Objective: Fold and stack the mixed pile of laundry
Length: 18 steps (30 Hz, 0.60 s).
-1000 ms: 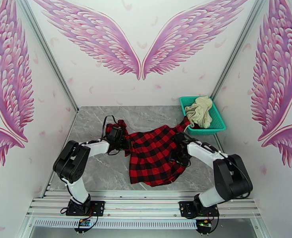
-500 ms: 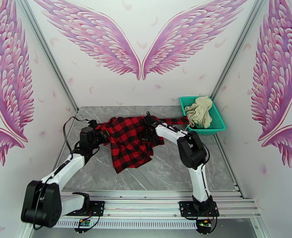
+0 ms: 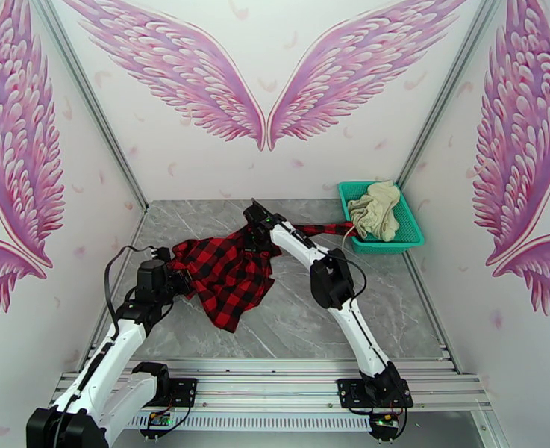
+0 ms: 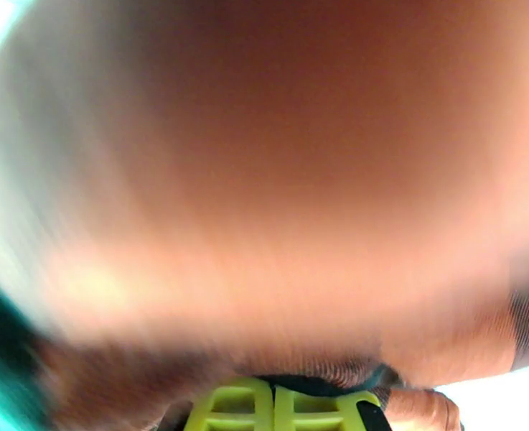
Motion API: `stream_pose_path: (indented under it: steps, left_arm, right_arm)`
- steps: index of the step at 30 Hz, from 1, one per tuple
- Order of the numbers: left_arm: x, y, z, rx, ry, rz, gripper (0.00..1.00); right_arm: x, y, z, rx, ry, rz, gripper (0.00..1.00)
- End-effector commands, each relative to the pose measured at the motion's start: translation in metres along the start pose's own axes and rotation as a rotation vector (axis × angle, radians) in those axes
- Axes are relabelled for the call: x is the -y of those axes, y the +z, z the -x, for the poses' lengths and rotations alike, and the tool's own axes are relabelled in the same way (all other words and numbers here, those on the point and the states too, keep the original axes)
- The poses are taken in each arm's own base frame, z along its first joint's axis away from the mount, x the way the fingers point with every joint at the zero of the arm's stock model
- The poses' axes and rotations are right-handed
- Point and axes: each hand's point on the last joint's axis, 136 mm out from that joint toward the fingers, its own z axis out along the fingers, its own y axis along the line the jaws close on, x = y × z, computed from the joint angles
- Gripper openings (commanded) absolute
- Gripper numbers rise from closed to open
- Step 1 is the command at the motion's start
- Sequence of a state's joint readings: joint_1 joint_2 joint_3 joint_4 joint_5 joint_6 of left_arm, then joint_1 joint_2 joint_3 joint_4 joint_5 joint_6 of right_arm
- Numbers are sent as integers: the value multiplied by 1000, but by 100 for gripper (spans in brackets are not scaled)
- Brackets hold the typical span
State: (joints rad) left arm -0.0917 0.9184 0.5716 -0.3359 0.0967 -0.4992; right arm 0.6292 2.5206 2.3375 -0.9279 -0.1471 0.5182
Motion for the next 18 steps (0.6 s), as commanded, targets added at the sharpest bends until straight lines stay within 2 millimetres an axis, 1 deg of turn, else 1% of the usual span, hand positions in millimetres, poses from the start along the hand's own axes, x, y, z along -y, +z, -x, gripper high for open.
stream_pose_path:
  steps: [1, 3, 4, 5, 7, 9, 10, 11, 12, 13, 14, 15, 16, 17, 18]
  left_arm:
    - [-21, -7, 0, -26, 11, 124, 0]
    - [-24, -7, 2, -23, 2, 124, 0]
    - [-23, -7, 2, -21, 1, 116, 0]
    - [-21, -7, 4, -19, 2, 107, 0]
    - [-20, -6, 5, -28, 6, 108, 0]
    - [-20, -5, 4, -44, 13, 116, 0]
    - [-22, -4, 2, -53, 13, 124, 0]
    - [-23, -4, 0, -59, 13, 131, 4]
    - [-24, -4, 0, -62, 12, 134, 11]
    - [-26, -4, -2, -68, 12, 142, 20]
    - [-28, -4, -3, -73, 11, 153, 29]
    - [-29, -4, -3, -78, 14, 161, 38]
    - [-31, -4, -3, -87, 16, 175, 48]
    - [-33, -5, -3, -97, 18, 191, 56]
    - [-37, -6, -3, -111, 21, 218, 62]
  right_arm:
    - [-42, 3, -2, -4, -94, 81, 0]
    - [-64, 2, -4, 4, -134, 109, 0]
    - [-69, 1, -5, 5, -136, 114, 0]
    - [-68, 2, -7, -3, -128, 111, 0]
    - [-59, 0, -12, -15, -134, 86, 0]
    - [-42, 0, -20, -35, -161, 32, 0]
    - [-35, -4, -22, -36, -173, 7, 0]
    - [-28, -9, -23, -40, -179, -15, 1]
    - [-21, -15, -25, -45, -185, -30, 9]
    - [-13, -21, -28, -54, -184, -52, 24]
    - [-5, -30, -27, -52, -176, -72, 41]
    - [4, -40, -29, -53, -166, -89, 53]
    - [11, -51, -31, -51, -155, -97, 60]
    - [16, -61, -32, -48, -143, -98, 64]
    - [20, -74, -34, -37, -130, -101, 68]
